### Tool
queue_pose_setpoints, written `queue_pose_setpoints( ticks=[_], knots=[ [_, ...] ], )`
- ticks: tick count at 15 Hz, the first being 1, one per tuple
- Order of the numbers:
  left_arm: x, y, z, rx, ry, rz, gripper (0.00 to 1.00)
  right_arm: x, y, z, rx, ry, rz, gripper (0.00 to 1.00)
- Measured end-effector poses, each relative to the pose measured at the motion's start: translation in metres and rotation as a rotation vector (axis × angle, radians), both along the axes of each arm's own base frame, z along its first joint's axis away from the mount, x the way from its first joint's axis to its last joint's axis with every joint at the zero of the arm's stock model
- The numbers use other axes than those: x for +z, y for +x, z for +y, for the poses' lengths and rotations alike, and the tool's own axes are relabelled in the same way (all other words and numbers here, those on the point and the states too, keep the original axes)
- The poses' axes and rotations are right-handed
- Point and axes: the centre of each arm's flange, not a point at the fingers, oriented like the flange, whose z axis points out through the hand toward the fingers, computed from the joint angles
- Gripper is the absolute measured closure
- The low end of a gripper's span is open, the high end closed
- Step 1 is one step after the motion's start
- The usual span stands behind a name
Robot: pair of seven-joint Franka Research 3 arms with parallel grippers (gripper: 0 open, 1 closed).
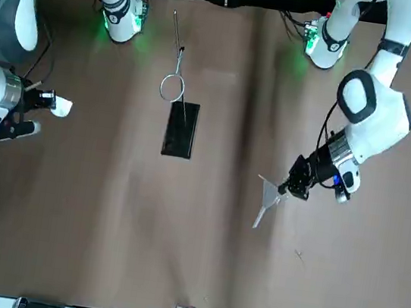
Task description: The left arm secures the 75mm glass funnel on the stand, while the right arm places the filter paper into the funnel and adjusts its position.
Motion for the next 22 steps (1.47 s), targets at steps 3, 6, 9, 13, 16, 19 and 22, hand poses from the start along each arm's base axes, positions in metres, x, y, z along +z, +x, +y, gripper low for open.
queue_pose_setpoints(
  ticks=[3, 6, 9, 13, 16, 19, 22],
  knots=[
    [0.027, -0.012, -0.009, 0.048, -0.033, 0.094, 0.97, -0.005, 0.005, -0.006, -0.012, -0.002, -0.020, 0.99],
    [0.048, -0.024, -0.019, 0.094, -0.028, 0.200, 0.97, -0.009, 0.007, -0.010, -0.018, -0.003, -0.022, 0.99],
    [0.064, -0.030, -0.032, 0.147, -0.015, 0.284, 0.97, -0.009, 0.007, -0.010, -0.018, -0.003, -0.022, 0.99],
    [0.077, -0.033, -0.045, 0.160, -0.025, 0.349, 0.97, -0.009, 0.006, -0.010, -0.019, -0.003, -0.022, 0.99],
    [0.087, -0.033, -0.048, 0.138, -0.024, 0.373, 0.97, -0.009, 0.006, -0.010, -0.019, -0.003, -0.021, 0.99],
    [0.098, -0.031, -0.048, 0.098, 0.004, 0.339, 0.97, -0.009, 0.006, -0.010, -0.018, -0.003, -0.021, 0.99],
    [0.106, -0.032, -0.051, -0.020, 0.027, 0.278, 0.97, -0.009, 0.006, -0.010, -0.019, -0.003, -0.021, 0.99]
  ],
)
